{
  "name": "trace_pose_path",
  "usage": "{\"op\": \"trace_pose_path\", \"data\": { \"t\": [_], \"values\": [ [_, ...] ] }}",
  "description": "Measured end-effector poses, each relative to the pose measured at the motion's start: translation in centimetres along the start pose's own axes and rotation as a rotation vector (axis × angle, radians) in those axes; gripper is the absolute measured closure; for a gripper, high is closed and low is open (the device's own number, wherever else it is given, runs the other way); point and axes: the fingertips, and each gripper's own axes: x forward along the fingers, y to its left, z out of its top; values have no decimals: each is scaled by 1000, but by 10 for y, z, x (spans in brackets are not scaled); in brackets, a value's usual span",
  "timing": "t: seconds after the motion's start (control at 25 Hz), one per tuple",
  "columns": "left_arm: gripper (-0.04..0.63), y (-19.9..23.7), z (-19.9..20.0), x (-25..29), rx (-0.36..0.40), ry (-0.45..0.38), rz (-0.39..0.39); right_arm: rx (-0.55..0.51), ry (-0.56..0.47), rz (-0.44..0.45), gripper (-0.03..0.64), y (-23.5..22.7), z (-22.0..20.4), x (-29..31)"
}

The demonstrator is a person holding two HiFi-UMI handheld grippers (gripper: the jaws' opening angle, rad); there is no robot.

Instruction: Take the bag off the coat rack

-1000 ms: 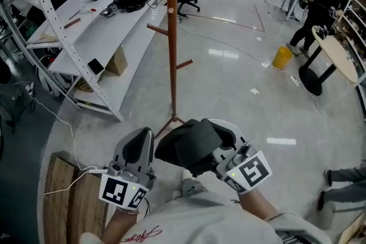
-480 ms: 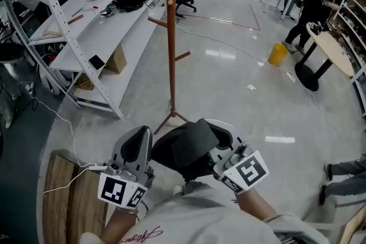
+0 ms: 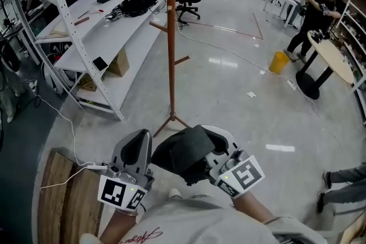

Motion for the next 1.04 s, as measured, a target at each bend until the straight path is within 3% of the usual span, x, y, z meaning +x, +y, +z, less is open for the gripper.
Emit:
{"op": "trace_pose_path", "data": {
  "t": [1.04],
  "values": [
    [575,-17,-3,-7,-4,-3,-40,-80,21,-8,581,18,5,-14]
  ]
}}
